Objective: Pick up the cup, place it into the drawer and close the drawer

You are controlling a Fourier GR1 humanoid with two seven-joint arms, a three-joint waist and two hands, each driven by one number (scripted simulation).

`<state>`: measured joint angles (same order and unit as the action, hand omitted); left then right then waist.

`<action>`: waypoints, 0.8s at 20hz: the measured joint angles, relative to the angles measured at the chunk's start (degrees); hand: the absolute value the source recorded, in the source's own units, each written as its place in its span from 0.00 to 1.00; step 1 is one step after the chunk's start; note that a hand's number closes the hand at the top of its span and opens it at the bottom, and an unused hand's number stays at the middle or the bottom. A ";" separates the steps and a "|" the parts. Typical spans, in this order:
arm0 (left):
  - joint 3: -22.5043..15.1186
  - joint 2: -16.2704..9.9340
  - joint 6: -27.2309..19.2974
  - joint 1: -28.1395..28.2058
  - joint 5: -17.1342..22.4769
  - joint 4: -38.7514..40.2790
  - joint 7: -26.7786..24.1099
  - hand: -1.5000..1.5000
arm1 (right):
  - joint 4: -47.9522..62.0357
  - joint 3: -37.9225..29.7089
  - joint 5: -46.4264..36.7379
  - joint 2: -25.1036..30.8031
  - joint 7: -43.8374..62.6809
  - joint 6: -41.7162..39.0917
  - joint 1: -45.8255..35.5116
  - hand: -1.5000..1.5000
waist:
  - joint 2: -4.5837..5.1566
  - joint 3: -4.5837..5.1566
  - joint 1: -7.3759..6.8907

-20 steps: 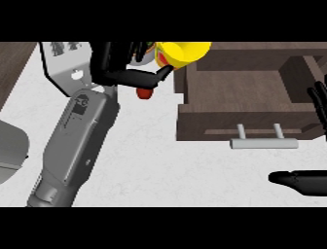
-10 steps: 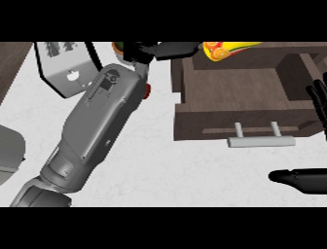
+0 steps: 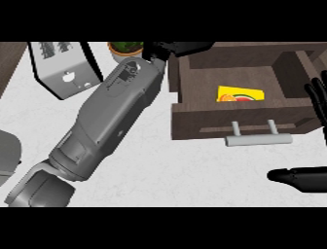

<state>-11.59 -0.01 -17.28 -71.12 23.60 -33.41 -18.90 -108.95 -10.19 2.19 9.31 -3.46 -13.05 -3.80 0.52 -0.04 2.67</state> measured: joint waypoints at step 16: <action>-18.97 0.00 -5.26 -1.40 7.96 8.97 1.36 0.00 | 1.22 -1.27 2.39 2.20 1.99 -1.75 -3.76 0.00 | 0.47 -0.03 2.00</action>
<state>-30.56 -0.01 -22.55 -72.51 31.55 -24.43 -17.54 -107.73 -11.45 4.58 11.52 -1.47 -14.80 -7.56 0.99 -0.07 4.67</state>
